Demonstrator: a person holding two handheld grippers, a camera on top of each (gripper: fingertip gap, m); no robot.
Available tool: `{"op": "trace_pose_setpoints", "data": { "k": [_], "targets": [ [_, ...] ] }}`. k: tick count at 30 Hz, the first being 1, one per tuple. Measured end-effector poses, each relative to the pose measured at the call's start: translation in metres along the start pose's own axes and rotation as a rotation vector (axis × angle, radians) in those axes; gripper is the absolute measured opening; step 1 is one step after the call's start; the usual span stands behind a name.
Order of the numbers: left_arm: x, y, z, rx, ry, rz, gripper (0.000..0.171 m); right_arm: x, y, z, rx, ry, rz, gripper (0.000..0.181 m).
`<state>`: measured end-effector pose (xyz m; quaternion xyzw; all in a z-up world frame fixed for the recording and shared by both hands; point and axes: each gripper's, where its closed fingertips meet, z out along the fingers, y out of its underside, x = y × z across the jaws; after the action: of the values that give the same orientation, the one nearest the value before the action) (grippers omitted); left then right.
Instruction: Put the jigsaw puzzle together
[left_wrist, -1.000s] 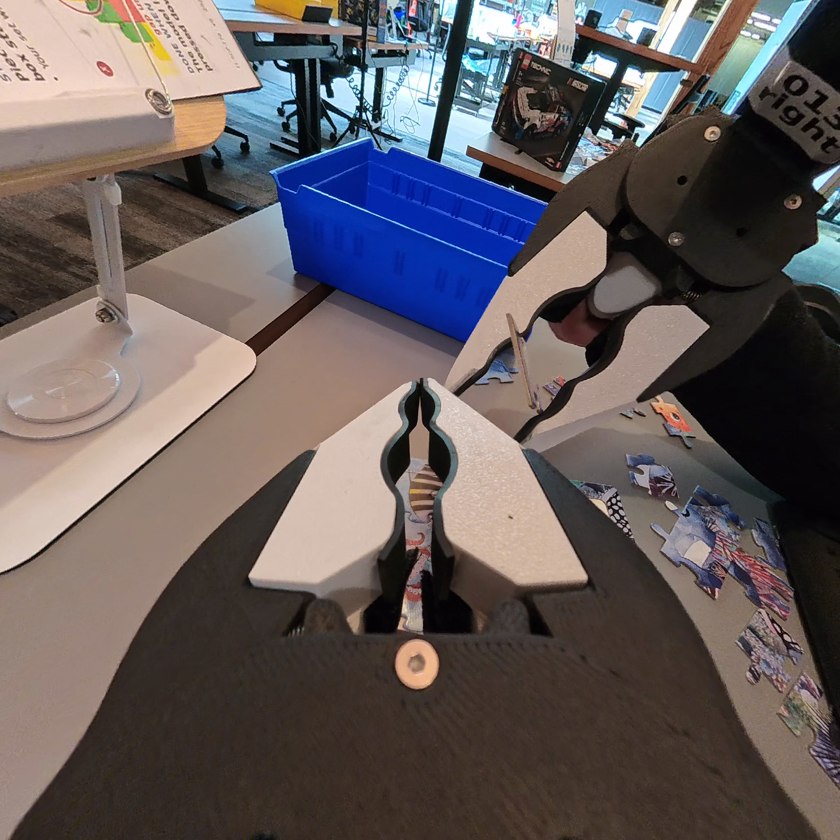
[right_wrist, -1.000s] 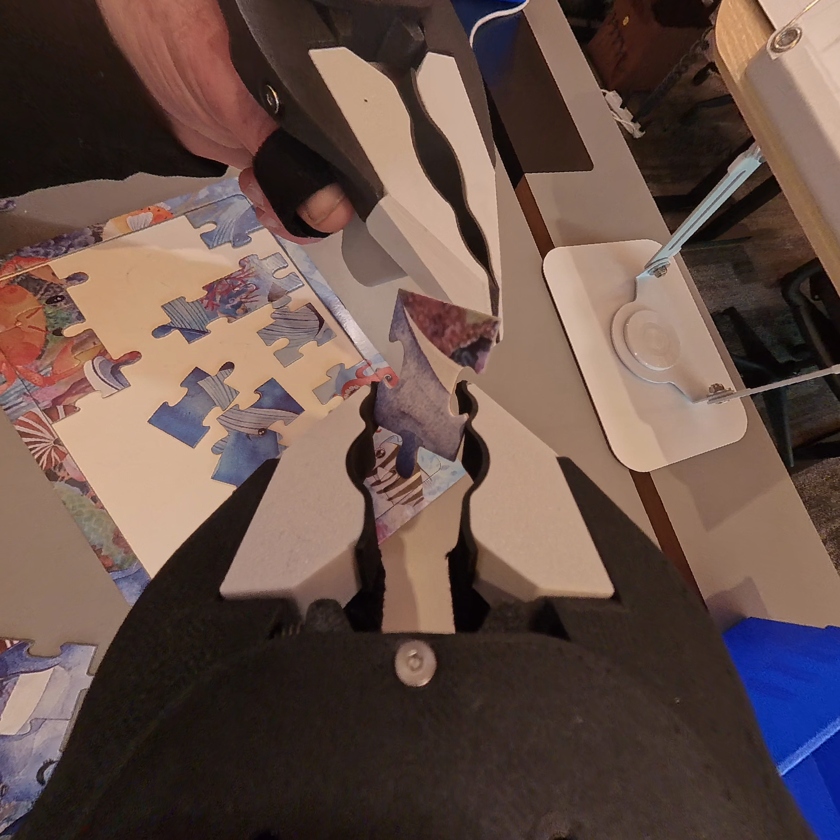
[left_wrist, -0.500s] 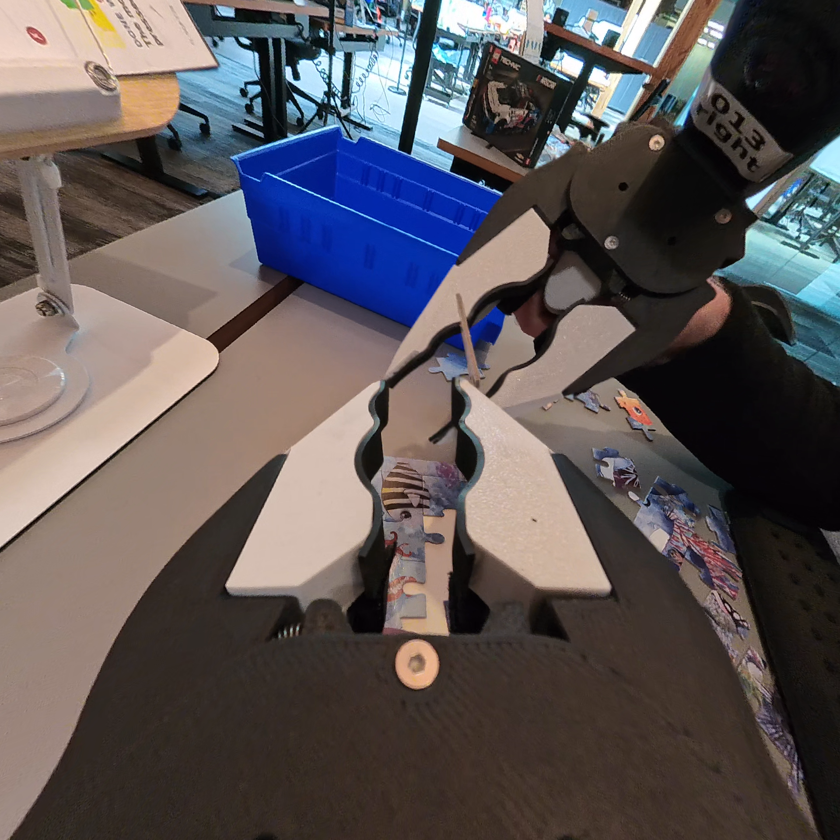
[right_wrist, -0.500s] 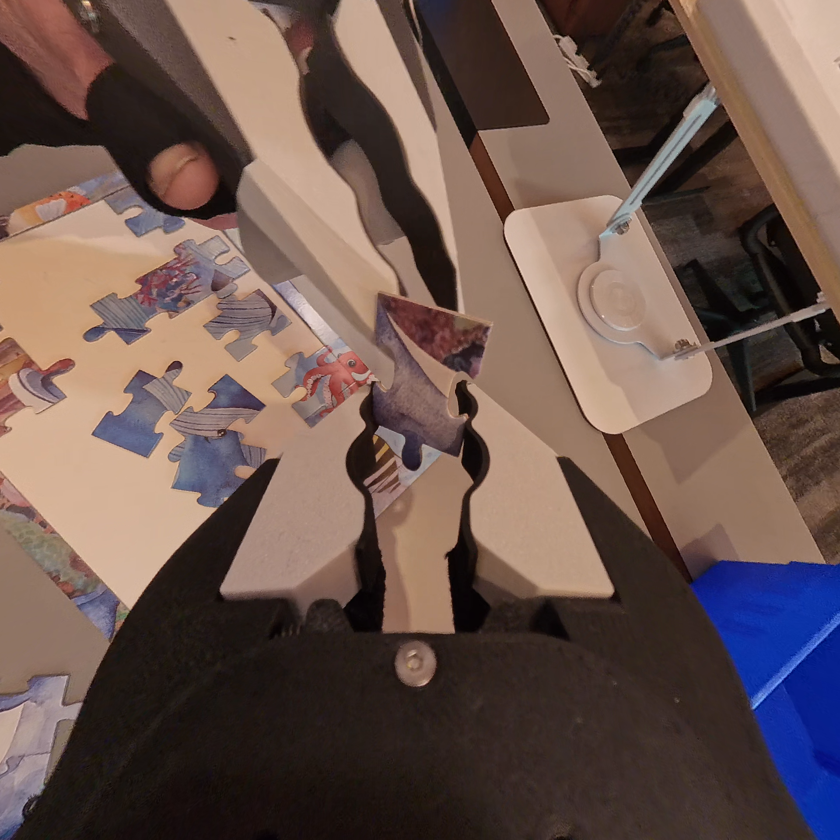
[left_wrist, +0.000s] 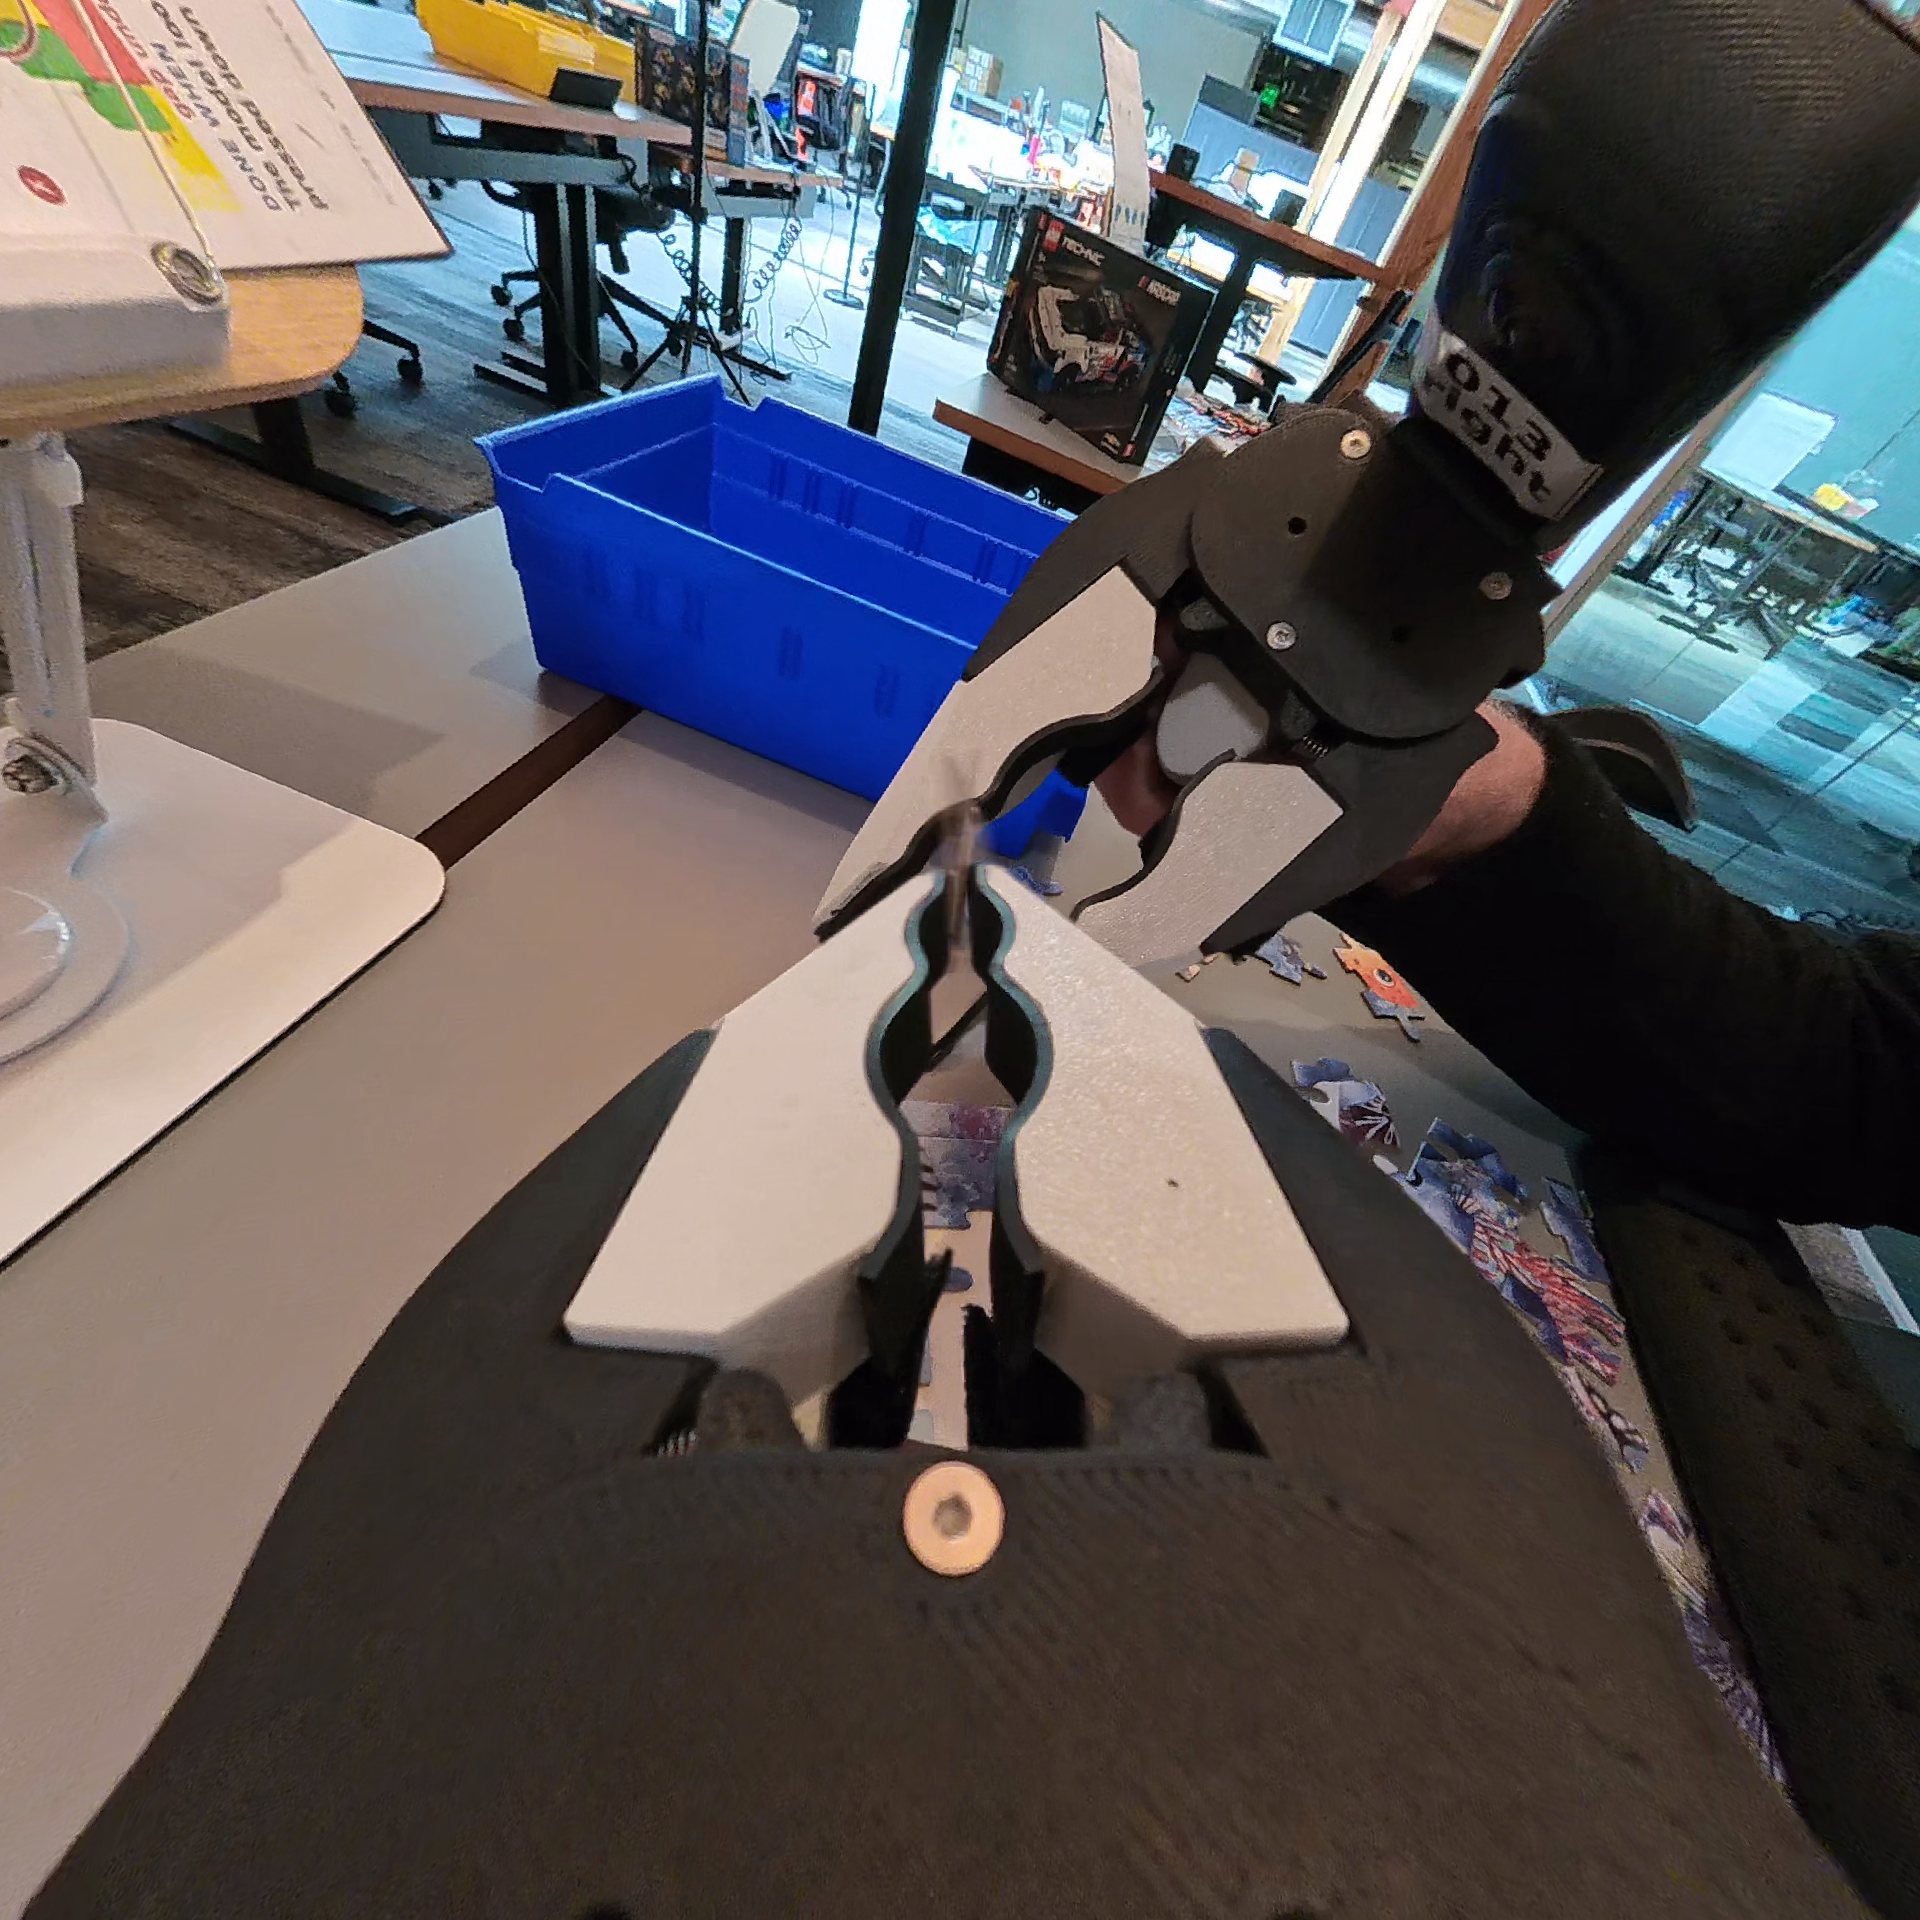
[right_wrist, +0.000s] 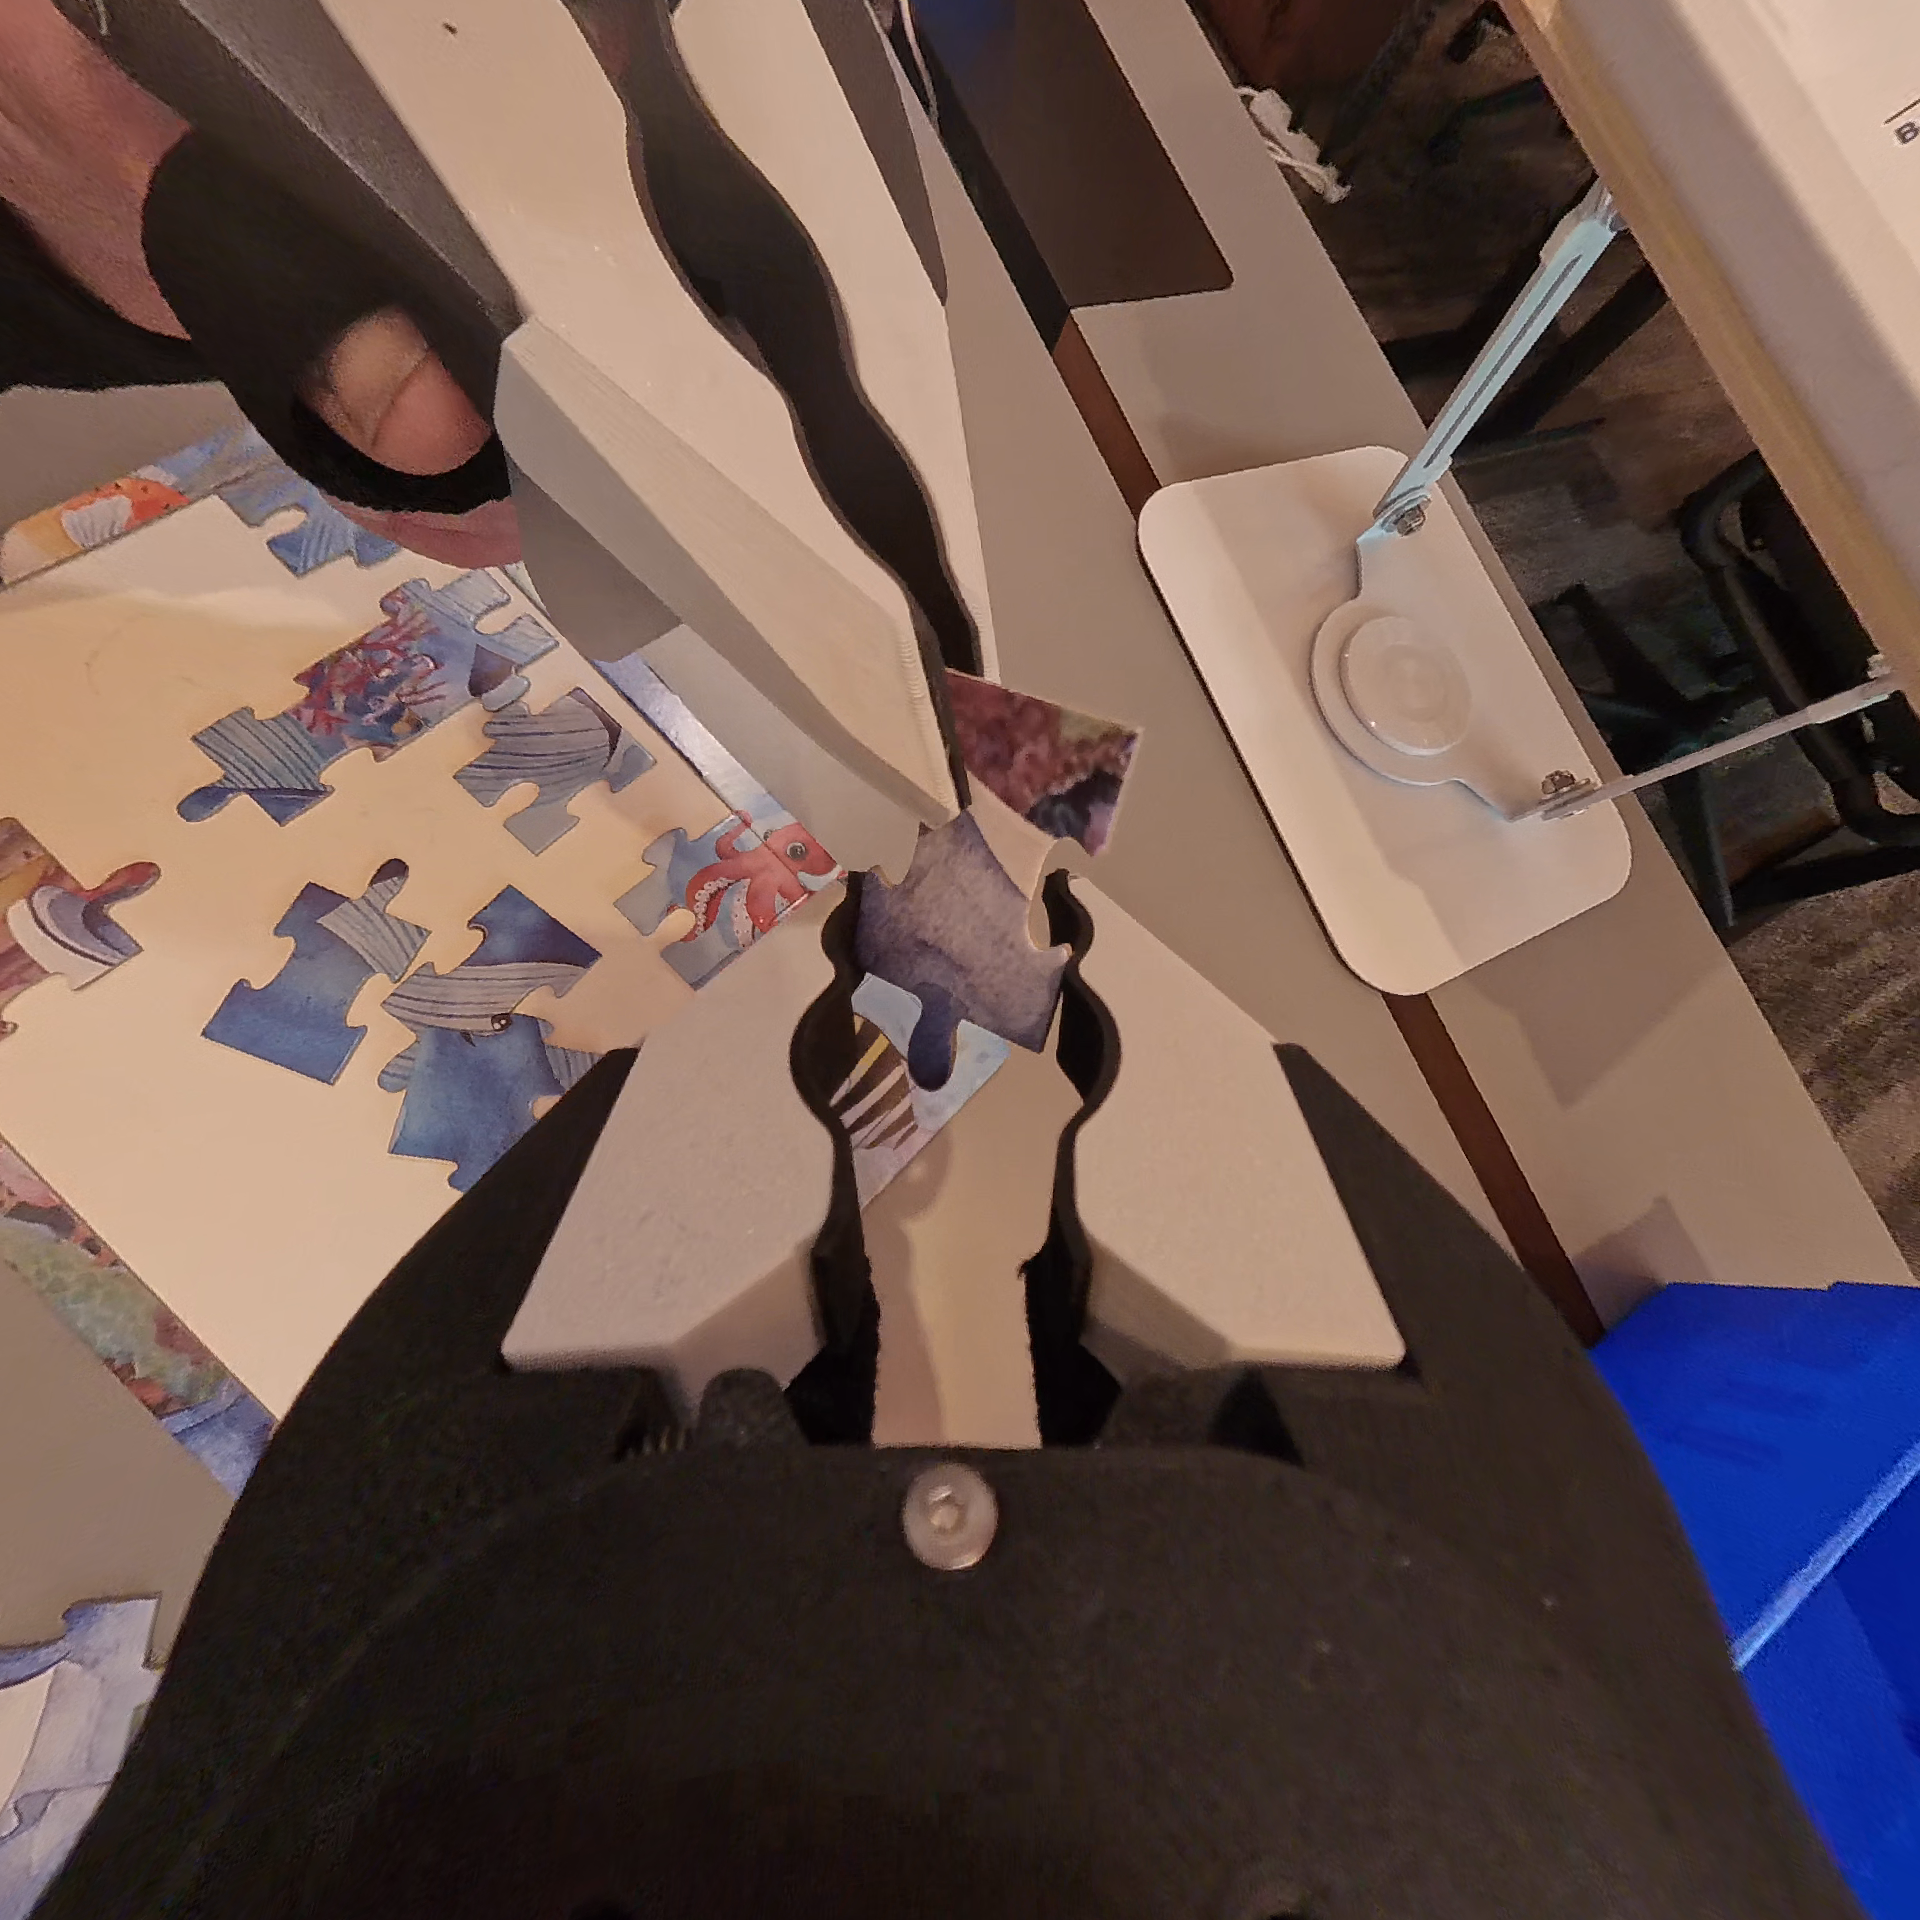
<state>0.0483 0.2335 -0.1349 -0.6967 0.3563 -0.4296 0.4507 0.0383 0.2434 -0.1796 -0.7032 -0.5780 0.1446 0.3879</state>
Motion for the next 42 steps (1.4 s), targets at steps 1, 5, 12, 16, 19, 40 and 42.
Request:
{"op": "trace_pose_setpoints", "data": {
  "k": [1, 5, 12, 16, 19, 40, 42],
  "targets": [
    [-0.001, -0.001, -0.001, 0.001, -0.01, 0.005, 0.0, -0.001, 0.0, -0.001, 0.005, -0.016, 0.013, 0.037],
    [-0.008, 0.0, -0.007, -0.016, -0.037, -0.002, 0.0, 0.003, 0.001, -0.008, 0.011, -0.019, 0.016, 0.043],
    [-0.002, 0.022, -0.009, -0.214, -0.088, 0.153, 0.0, -0.003, -0.017, -0.024, 0.097, -0.037, -0.017, 0.032],
    [0.006, 0.029, -0.01, -0.293, -0.097, 0.264, 0.0, -0.011, -0.014, -0.021, 0.087, -0.081, -0.028, 0.018],
    [0.008, 0.036, -0.012, -0.354, -0.108, 0.319, 0.0, -0.021, -0.014, -0.021, 0.084, -0.125, -0.057, 0.009],
    [-0.006, 0.027, -0.013, -0.227, -0.115, 0.211, 0.037, -0.003, -0.039, -0.054, 0.347, -0.284, 0.257, 0.0],
    [-0.002, 0.024, -0.008, -0.184, -0.078, 0.189, 0.029, -0.001, -0.041, -0.057, 0.37, -0.301, 0.287, 0.0]
  ]
}}
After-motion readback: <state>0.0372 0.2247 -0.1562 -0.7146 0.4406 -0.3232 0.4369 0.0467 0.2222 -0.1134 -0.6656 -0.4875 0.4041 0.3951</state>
